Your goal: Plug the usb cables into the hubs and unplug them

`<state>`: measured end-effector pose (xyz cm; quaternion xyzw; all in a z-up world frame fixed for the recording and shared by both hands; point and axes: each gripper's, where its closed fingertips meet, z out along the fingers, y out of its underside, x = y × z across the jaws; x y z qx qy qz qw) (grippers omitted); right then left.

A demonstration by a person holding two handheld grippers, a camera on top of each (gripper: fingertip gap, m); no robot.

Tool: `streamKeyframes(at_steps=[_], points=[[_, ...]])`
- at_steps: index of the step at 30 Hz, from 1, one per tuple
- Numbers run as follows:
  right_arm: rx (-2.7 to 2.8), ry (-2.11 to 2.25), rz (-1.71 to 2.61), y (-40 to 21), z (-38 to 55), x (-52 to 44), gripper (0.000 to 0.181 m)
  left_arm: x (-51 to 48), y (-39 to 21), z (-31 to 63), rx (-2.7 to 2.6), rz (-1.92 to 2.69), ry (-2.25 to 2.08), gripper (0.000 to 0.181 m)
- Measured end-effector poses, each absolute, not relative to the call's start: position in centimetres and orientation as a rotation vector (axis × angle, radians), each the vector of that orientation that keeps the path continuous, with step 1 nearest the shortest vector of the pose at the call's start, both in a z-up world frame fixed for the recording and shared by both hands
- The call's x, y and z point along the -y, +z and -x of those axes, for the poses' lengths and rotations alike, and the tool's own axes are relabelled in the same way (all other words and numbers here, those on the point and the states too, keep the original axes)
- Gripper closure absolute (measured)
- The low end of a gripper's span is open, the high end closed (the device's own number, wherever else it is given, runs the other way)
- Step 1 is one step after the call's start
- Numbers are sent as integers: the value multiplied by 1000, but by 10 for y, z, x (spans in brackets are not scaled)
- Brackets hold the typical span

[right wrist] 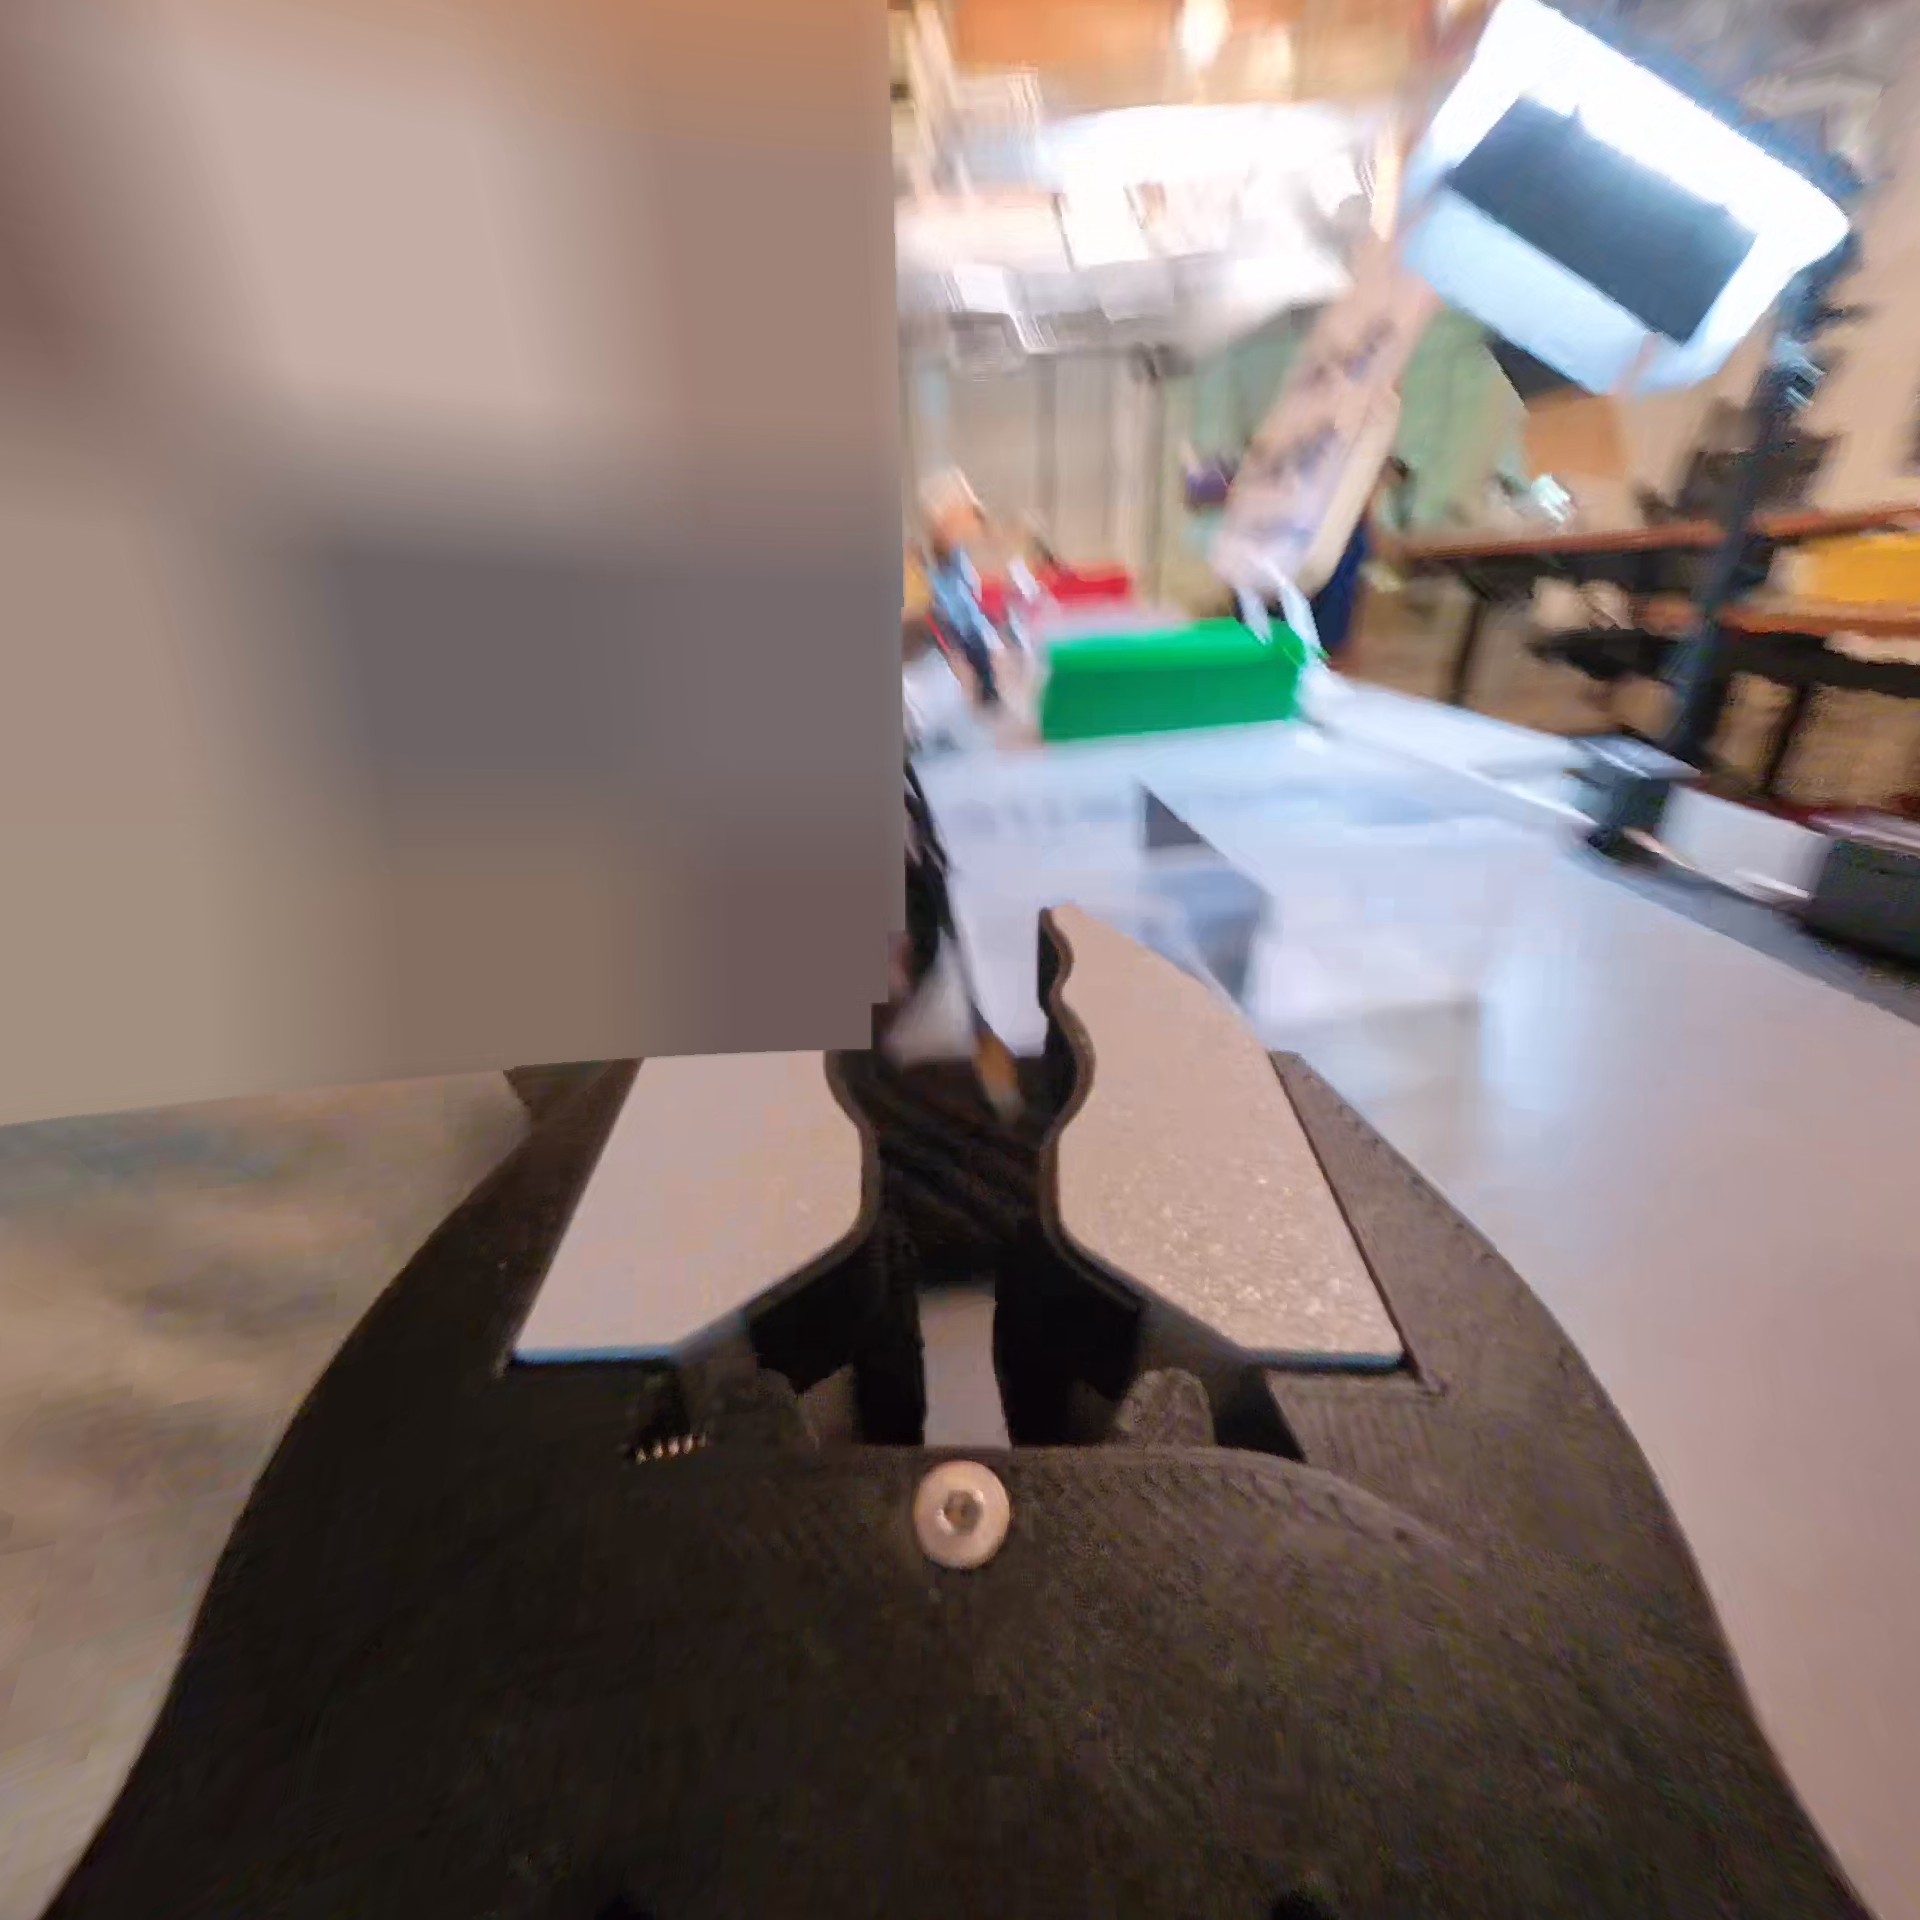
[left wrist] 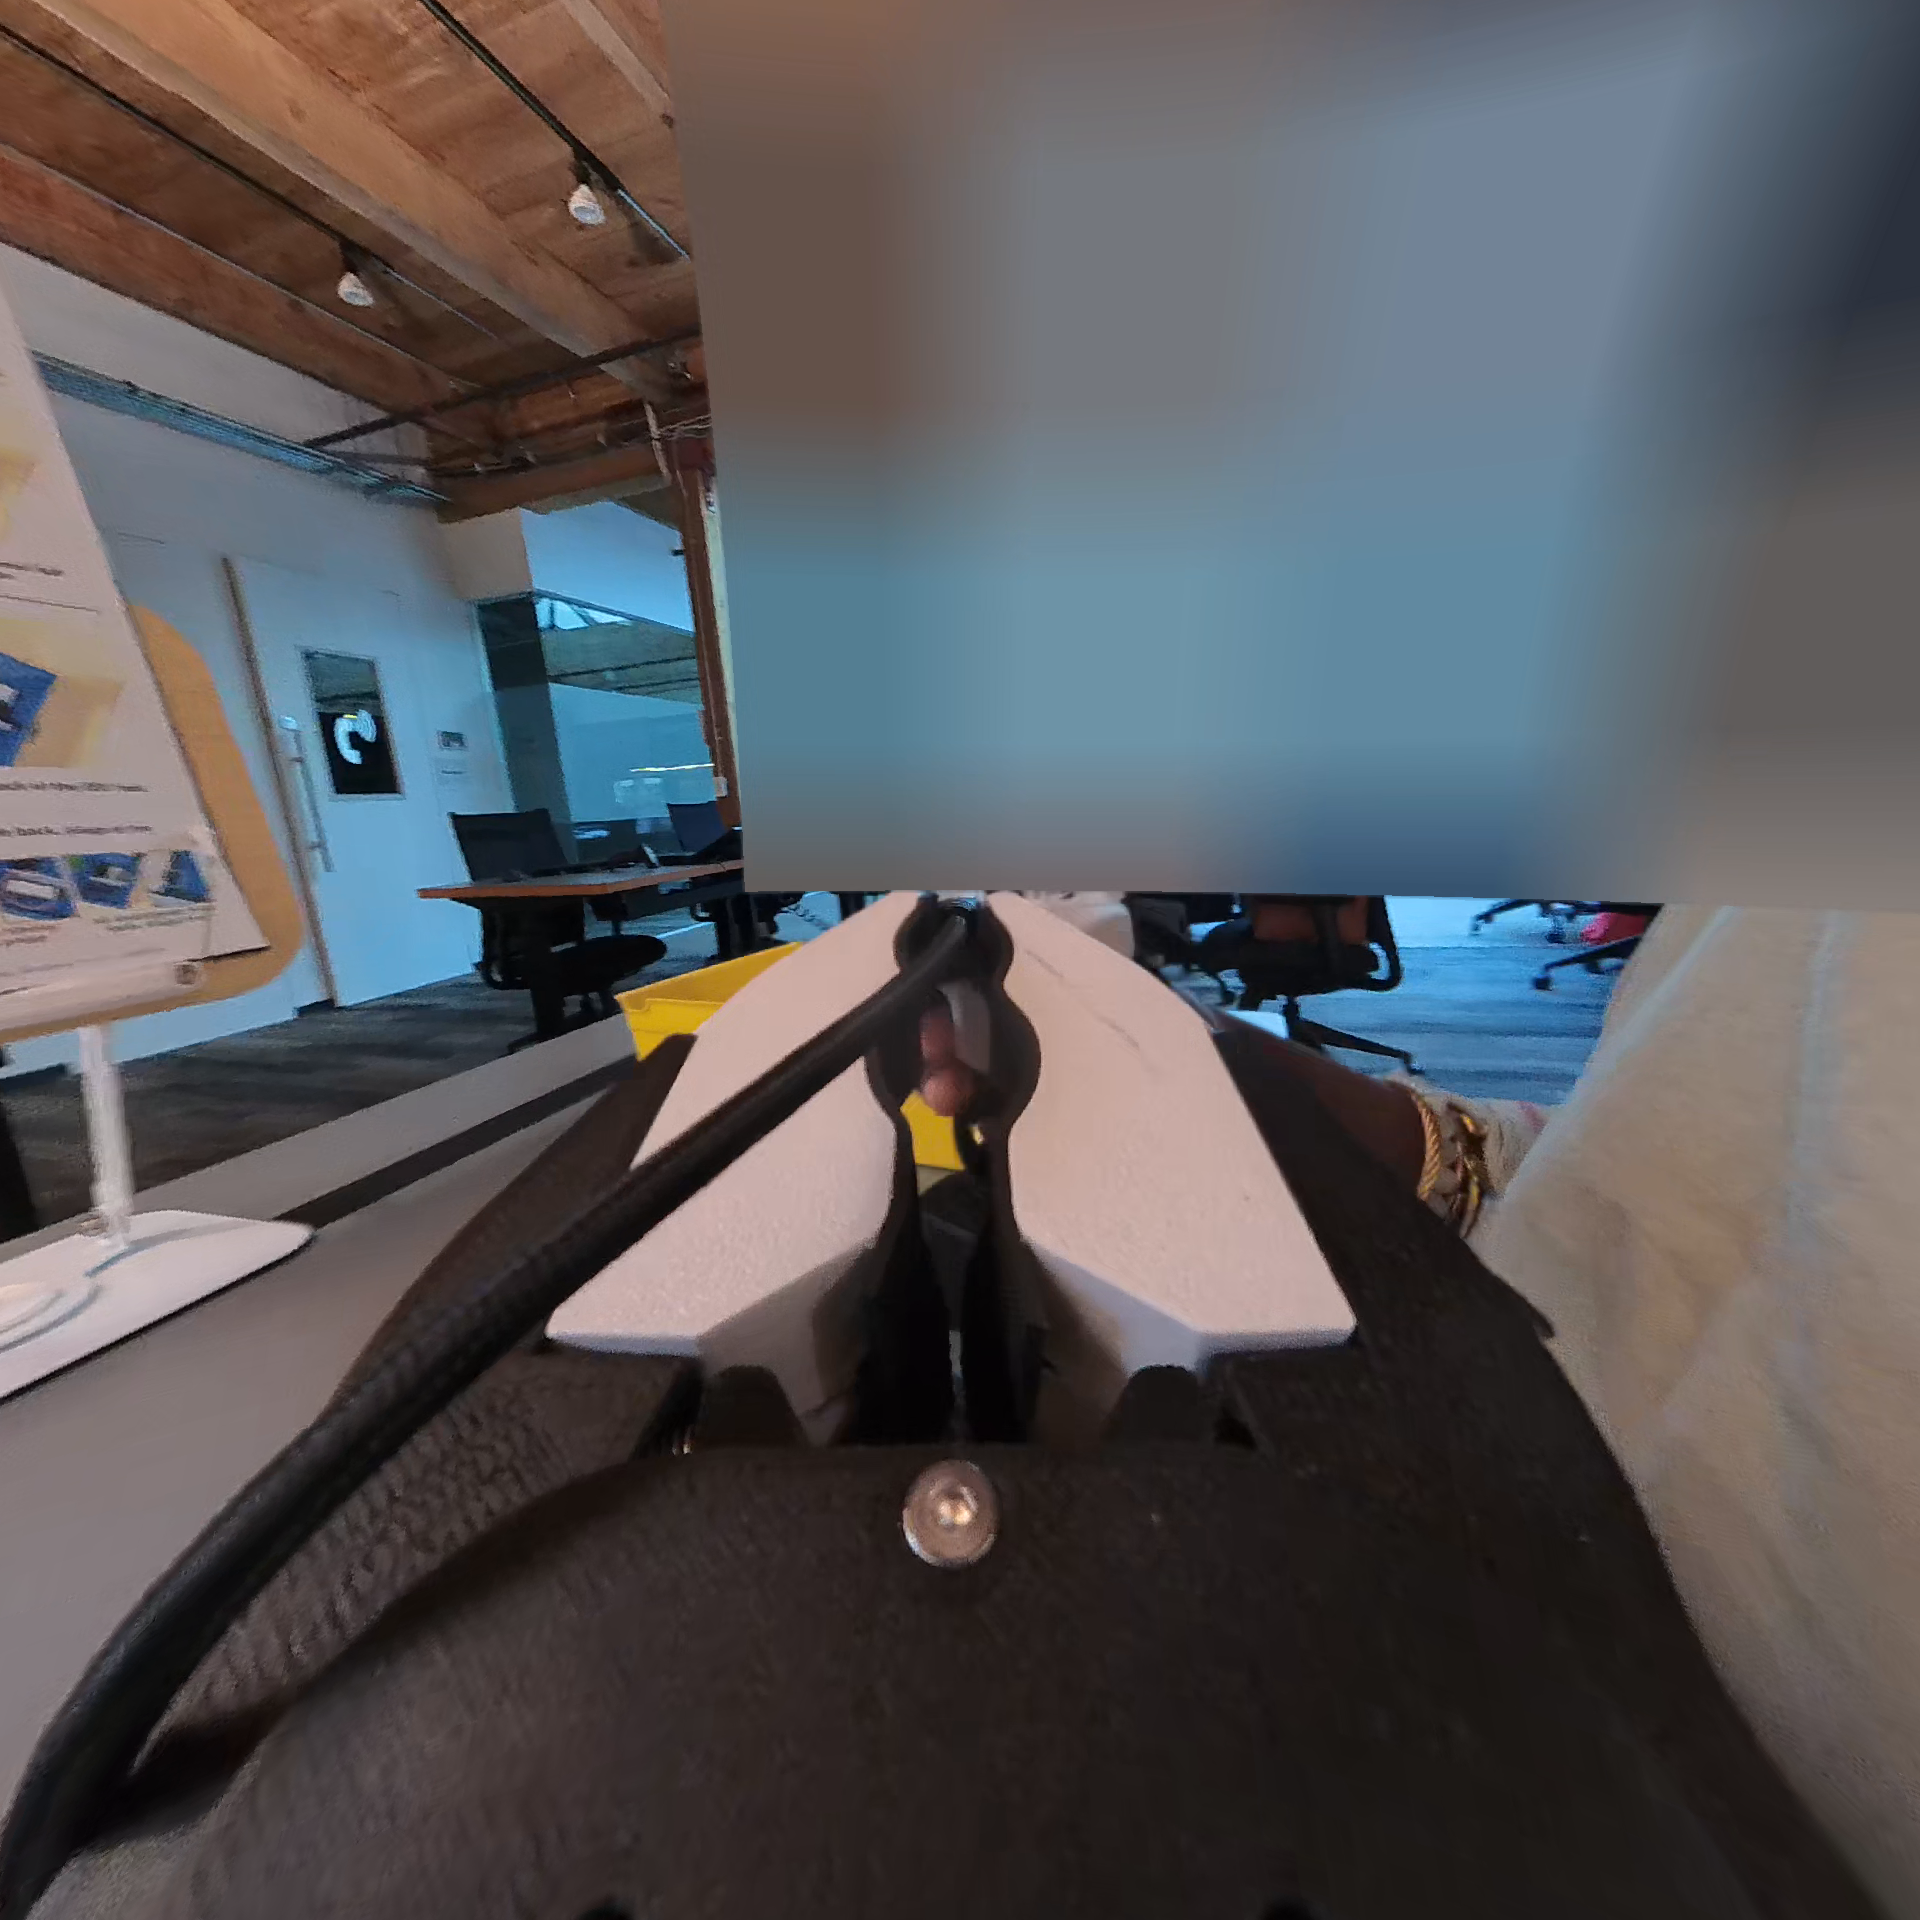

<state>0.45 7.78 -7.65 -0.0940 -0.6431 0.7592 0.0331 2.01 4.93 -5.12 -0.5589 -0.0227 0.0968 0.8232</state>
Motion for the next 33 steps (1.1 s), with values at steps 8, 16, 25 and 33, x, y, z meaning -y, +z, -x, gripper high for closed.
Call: streamKeyframes(at_steps=[8,16,25,33], points=[[2521,985,-7,-232,8,-140,120,-24,-66,-11,86,1291,365,174],[2331,891,-362,-243,13,-133,142,-26,-71,-14,75,1293,360,174],[2234,876,-345,-231,32,-123,167,-34,-84,-9,90,1366,439,174],[2202,1202,-24,-174,14,-160,170,-46,-92,-14,59,1418,478,174]])
